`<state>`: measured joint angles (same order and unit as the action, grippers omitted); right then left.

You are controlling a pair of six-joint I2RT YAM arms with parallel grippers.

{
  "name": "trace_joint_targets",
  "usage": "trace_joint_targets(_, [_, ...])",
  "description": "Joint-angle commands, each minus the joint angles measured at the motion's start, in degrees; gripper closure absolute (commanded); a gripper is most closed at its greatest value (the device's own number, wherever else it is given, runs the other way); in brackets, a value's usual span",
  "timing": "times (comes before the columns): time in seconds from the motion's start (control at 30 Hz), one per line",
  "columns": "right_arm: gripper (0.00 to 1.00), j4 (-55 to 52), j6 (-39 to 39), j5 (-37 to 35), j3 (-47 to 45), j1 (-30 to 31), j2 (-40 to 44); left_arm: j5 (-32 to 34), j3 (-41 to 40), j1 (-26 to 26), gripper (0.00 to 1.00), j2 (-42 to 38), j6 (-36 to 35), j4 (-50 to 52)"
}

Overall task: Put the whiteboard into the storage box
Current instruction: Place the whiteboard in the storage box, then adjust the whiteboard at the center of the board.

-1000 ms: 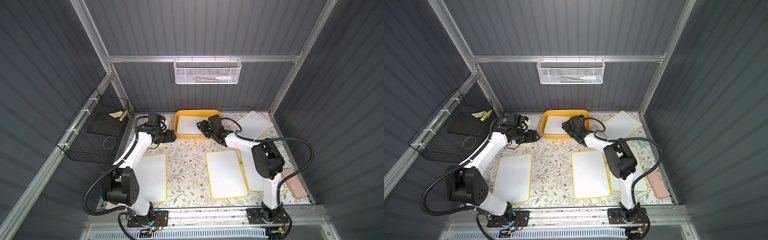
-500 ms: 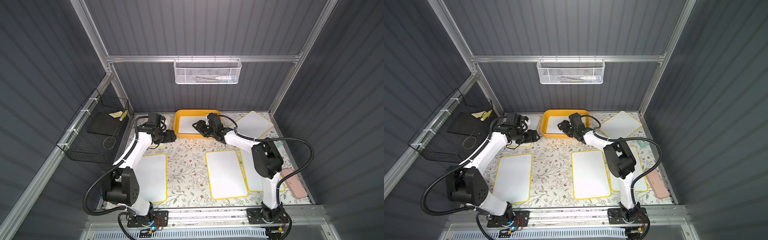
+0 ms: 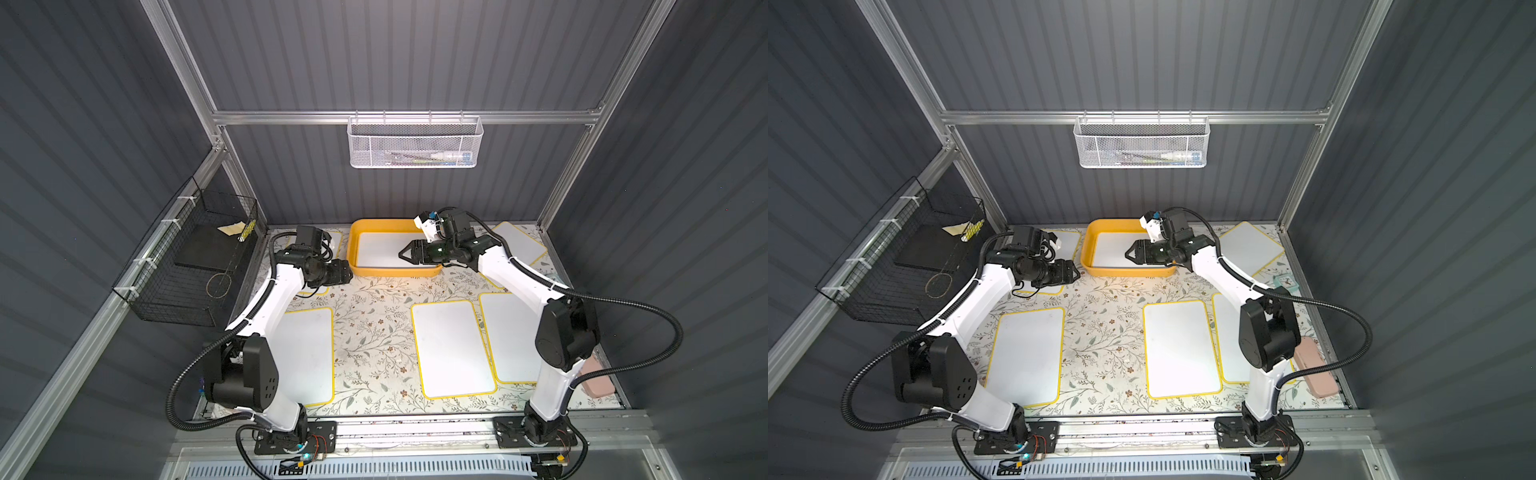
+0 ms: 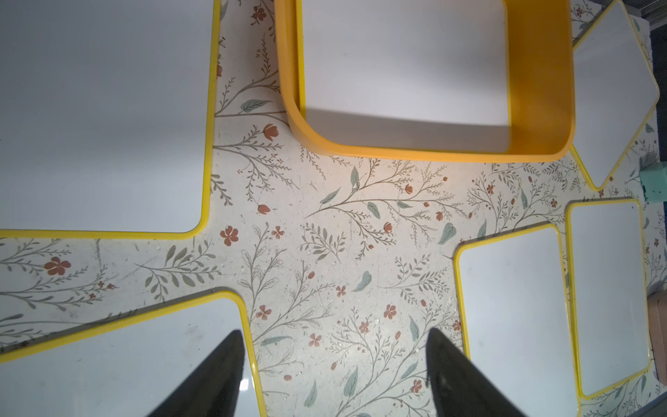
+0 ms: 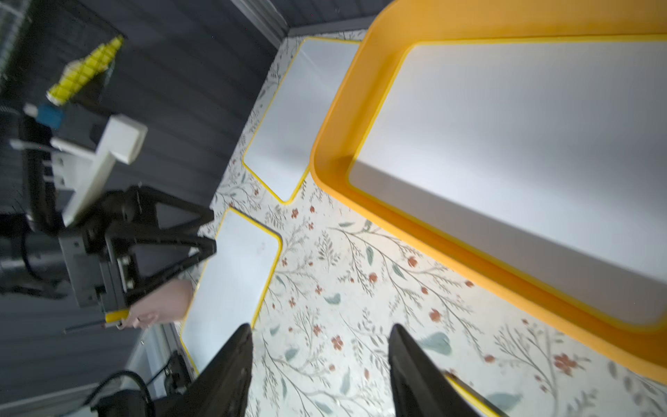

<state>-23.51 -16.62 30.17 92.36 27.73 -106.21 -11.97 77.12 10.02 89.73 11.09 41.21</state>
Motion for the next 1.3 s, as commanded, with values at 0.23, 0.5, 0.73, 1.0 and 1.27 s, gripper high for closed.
trace_joint_targets(0.23, [0.38, -0.24, 15.85, -19.19, -18.78, -2.05, 13.76, 0.8, -0.5, -0.44, 0.2, 0.17, -0.9, 1.61])
trace_joint_targets(0.5, [0.36, 11.98, 12.93, -29.16, -32.98, -6.01, 23.94, 0.98, -0.39, -0.44, 0.2, 1.06, -0.94, 1.68])
trace_joint_targets(0.73, [0.35, 13.67, 6.9, -26.88, -39.83, -10.68, 27.03, 0.78, -0.49, -0.44, 0.2, 1.47, -0.64, 1.68])
trace_joint_targets(1.0, [0.35, 12.3, 0.37, -18.96, -45.42, -12.87, 30.42, -3.66, -1.75, -0.14, 0.2, 2.09, 2.71, -0.11])
trace_joint_targets(1.27, [0.34, 10.62, -4.93, -12.22, -49.87, -12.87, 31.43, -6.13, -6.68, 3.02, 0.2, 1.72, 7.43, -4.07])
